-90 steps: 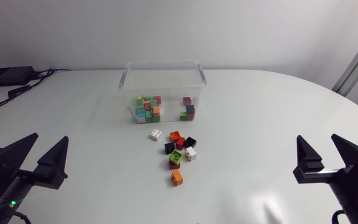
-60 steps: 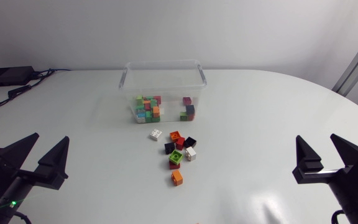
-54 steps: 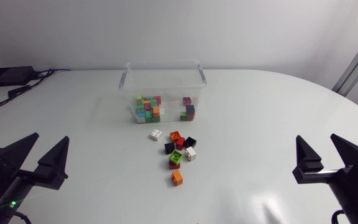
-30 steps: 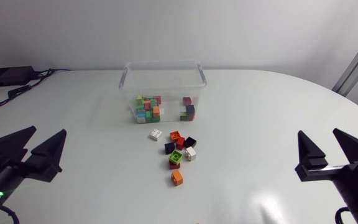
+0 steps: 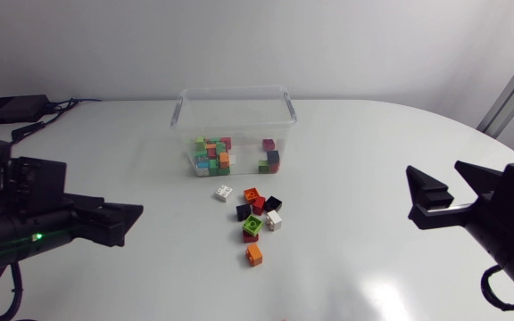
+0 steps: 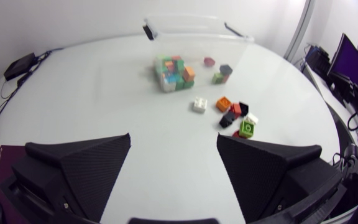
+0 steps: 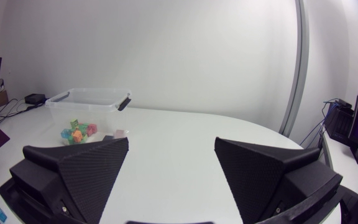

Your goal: Place the duplo bricks in the container

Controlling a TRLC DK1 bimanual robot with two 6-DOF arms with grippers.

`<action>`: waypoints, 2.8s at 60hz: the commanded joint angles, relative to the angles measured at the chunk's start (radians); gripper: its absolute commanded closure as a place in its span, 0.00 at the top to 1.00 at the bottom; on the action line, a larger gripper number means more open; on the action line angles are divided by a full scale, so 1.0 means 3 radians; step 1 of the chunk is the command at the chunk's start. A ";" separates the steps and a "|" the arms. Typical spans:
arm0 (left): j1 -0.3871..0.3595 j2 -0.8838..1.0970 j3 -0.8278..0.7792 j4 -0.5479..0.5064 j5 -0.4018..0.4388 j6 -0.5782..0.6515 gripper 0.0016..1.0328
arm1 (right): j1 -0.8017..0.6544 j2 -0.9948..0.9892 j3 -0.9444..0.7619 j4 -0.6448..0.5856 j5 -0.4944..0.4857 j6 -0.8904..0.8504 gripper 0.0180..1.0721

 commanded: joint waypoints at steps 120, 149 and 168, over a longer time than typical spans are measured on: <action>-0.1477 0.3888 0.1089 -0.2115 0.0892 -0.0277 0.64 | 0.0678 0.2182 0.1320 -0.1675 -0.0463 0.0288 0.95; -0.1140 0.3034 0.1038 -0.1654 0.0355 -0.0333 0.17 | 0.0744 0.2177 0.1325 -0.1645 -0.0468 0.0217 0.95; -0.0864 0.2129 0.1135 -0.1266 0.0227 -0.0282 0.18 | 0.1230 0.2443 0.1458 -0.2003 -0.0785 0.0222 0.95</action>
